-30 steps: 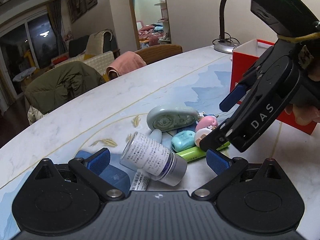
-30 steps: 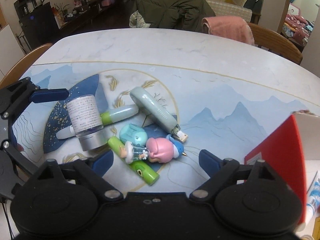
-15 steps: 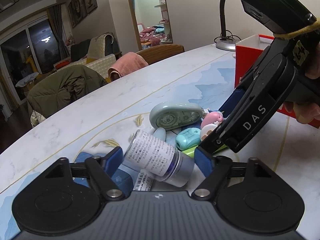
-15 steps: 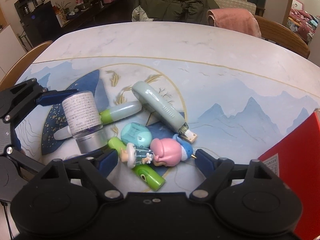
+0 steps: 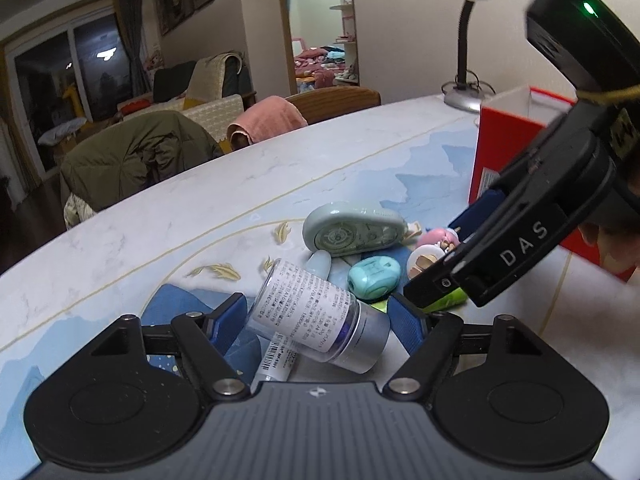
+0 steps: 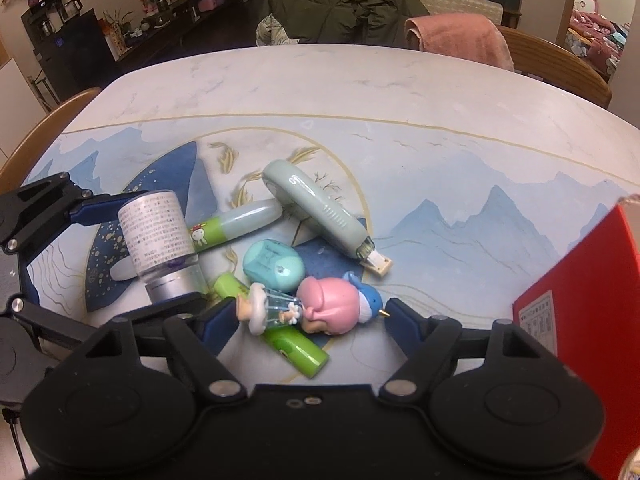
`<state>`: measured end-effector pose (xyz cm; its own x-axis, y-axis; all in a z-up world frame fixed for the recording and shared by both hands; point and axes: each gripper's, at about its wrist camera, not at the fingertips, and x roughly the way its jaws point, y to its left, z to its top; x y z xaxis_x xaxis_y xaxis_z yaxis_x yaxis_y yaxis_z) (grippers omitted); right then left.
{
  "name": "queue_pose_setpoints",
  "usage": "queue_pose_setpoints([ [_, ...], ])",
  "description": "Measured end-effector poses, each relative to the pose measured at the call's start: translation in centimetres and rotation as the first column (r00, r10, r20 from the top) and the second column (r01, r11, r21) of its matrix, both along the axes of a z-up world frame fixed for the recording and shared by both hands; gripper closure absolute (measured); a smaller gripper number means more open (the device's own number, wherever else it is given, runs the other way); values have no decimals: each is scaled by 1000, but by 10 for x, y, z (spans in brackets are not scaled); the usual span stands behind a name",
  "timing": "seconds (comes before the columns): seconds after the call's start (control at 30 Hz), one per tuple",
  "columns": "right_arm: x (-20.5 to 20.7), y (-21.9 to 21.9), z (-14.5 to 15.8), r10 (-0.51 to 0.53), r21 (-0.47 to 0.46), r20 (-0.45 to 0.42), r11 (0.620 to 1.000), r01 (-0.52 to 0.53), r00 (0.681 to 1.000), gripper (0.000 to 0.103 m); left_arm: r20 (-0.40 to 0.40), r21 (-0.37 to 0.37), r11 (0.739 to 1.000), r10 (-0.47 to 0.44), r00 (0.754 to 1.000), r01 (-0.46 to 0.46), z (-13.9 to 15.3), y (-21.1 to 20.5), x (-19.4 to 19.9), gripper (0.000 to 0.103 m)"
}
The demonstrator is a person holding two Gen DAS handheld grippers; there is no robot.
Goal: Organize rigid objects
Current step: 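Grasp the white pill bottle with the left tool while the right tool grasps the pink-haired figurine, then carry the pill bottle and figurine into the shoebox with both tools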
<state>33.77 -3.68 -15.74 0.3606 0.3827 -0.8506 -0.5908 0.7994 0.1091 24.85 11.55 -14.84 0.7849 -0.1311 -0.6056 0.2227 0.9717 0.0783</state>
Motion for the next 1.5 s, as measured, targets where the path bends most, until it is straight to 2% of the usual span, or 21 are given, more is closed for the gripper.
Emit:
queue_pose_setpoints([
  [0.37, -21, -24, 28, -32, 56, 26, 998, 30, 999, 24, -28, -101, 993, 62, 998, -65, 23, 0, -19, 26],
  [0.8, -61, -60, 89, -46, 126, 90, 991, 35, 995, 24, -43, -253, 962, 94, 995, -102, 75, -15, -43, 26],
  [1.17, -74, -105, 128, -76, 175, 152, 983, 49, 985, 24, -45, -301, 948, 92, 995, -101, 118, -57, -51, 26],
  [1.5, -66, -160, 133, -95, 183, 163, 981, 64, 982, 24, -55, -307, 947, 83, 995, -96, 132, -114, -33, 26],
])
